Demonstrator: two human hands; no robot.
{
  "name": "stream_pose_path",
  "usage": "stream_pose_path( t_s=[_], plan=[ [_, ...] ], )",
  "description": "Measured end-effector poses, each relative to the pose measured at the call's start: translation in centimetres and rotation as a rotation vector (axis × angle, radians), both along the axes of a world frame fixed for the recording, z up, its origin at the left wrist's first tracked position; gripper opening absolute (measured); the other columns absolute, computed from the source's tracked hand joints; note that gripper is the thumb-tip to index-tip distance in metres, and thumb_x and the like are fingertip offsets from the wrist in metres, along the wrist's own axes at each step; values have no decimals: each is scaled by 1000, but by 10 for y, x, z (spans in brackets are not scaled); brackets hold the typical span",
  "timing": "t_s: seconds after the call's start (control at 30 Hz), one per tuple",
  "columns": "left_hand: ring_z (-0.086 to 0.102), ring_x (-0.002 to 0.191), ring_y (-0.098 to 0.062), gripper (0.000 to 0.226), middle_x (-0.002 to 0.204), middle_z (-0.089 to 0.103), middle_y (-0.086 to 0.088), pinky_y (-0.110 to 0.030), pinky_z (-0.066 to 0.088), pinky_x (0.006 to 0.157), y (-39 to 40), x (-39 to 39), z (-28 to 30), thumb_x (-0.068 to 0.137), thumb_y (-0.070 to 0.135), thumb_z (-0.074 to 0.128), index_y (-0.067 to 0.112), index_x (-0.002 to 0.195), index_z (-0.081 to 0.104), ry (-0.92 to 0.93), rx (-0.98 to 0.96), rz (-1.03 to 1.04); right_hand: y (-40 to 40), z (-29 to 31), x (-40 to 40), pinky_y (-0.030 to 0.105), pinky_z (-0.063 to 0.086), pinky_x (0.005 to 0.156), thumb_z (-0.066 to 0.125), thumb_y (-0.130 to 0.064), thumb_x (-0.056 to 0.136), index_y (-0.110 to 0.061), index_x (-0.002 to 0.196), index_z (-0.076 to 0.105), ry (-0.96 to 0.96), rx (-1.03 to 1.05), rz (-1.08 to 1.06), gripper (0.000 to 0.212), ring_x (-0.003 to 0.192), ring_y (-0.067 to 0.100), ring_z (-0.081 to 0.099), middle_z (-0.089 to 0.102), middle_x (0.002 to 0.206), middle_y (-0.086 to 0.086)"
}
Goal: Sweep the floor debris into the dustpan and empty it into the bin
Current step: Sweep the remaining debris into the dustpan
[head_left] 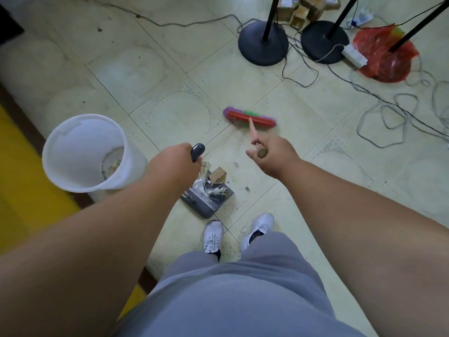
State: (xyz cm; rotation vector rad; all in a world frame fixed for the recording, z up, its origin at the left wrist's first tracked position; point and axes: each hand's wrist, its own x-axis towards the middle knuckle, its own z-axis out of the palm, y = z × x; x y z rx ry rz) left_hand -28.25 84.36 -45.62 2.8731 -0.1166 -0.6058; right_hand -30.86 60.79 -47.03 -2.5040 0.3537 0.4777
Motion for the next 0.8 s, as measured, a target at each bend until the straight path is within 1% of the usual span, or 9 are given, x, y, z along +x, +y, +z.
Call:
stream_pose_path(
  t_s=[0.07,0.17,0.27,0.33,0.4,0.5,0.63,0.7,0.8],
  plan=[
    [56,60,-27,31,68,55,-3,-28,38,54,0,1,0,93,39,44,20,69,38,-2,0,-7,4,10,-3,26,47,82,62,-39,90,-19,119,63,-19,-20,36,35,101,23,60,66,112,5],
    [55,63,-27,28,68,55,-2,-28,35,54,-3,4,2,94,38,44,21,72,41,-14,7,-12,9,34,-4,26,50,81,62,-37,89,-22,110,68,-53,-5,20,26,95,21,62,69,104,1],
    [53,65,-26,24,69,54,-1,-28,34,54,-4,7,4,94,38,45,21,78,45,-12,14,-20,17,59,-11,23,44,66,61,-33,85,-25,96,70,-92,-29,69,16,78,19,58,66,84,-3],
    [53,65,-24,23,69,53,0,-28,35,55,-6,8,5,95,39,45,20,82,48,-13,4,-31,28,73,-17,24,41,60,61,-36,84,-21,88,70,-127,-19,88,18,70,19,55,63,73,-2],
    [52,61,-21,25,70,54,-1,-27,35,53,-8,9,6,96,40,43,19,85,49,-17,-5,-48,36,83,-23,26,45,61,63,-40,84,-18,84,70,-152,38,68,23,70,20,56,65,73,1],
    [50,58,-19,25,70,54,-1,-28,35,53,-10,9,8,97,40,42,19,84,49,-12,-14,-70,39,95,-28,26,47,63,64,-37,82,-17,84,71,-170,109,20,21,70,20,57,65,73,1],
    [53,61,-21,22,70,55,-1,-28,37,55,-7,9,9,94,40,47,21,85,50,-8,-11,-68,21,107,-23,21,38,57,63,-24,82,-20,81,71,-227,138,-85,10,57,9,48,55,62,-9],
    [53,61,-20,22,70,56,-1,-28,38,55,-4,9,9,94,40,47,20,85,50,1,-4,-73,12,111,-18,19,37,56,62,-21,83,-21,79,71,-252,113,-113,10,55,7,47,54,61,-10],
    [55,61,-23,22,69,56,-2,-27,39,55,-1,9,12,95,37,45,19,84,49,13,20,-108,6,113,-9,24,45,57,61,-23,83,-18,81,71,-287,81,-123,12,60,14,52,61,68,-2]
  ],
)
